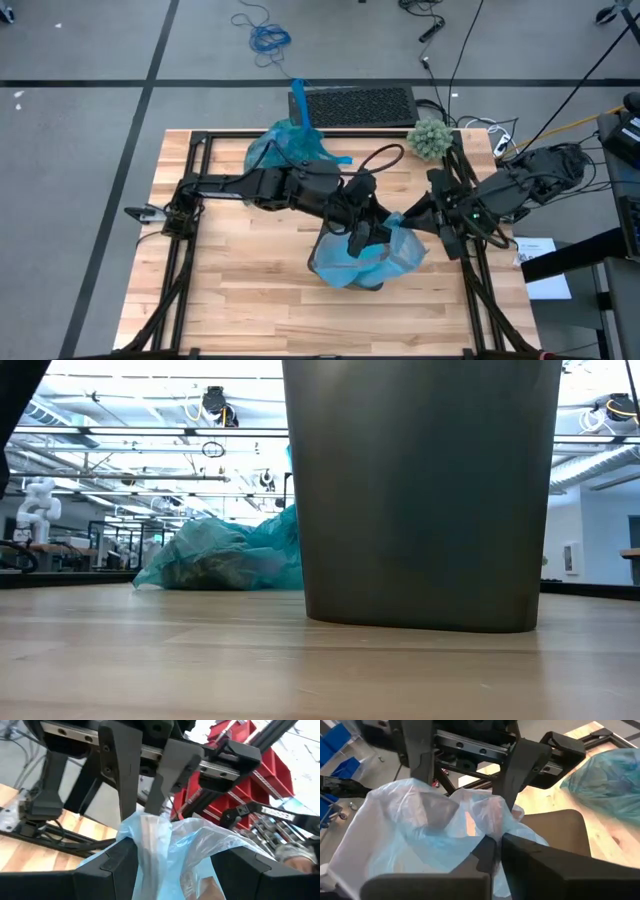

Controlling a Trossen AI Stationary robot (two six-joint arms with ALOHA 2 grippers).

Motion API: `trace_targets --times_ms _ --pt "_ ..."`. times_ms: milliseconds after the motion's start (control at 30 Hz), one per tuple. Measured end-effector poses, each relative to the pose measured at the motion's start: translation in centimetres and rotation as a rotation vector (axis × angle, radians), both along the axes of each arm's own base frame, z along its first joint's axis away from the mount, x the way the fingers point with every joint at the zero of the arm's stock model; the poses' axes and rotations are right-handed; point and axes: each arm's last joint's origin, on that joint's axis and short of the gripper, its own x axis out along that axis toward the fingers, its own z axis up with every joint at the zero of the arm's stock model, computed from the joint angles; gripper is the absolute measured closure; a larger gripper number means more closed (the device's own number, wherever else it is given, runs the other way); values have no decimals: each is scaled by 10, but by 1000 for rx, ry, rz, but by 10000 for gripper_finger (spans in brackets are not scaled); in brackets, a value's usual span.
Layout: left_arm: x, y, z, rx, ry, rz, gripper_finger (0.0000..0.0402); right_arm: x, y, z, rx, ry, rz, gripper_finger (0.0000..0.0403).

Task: Place trash/remove bag and relplace
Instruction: Insert the new trash bag into the trash bin

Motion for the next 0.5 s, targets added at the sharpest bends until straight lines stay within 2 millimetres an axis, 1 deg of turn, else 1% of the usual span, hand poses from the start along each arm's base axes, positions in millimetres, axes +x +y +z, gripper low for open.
trace_targets --times_ms 167,333,400,500 --pt "0 1 0 -6 6 -78 173 0 -3 1 1 -1 -6 396" --pt "-3 -6 -6 -12 69 -189 173 -9 -10 5 -10 -29 -58 402" --pt "-4 -7 -6 -17 69 -254 173 -11 -11 5 -23 -29 -79 403" --pt "-5 -7 -6 -27 68 -279 173 -13 -14 4 -21 -22 -85 403"
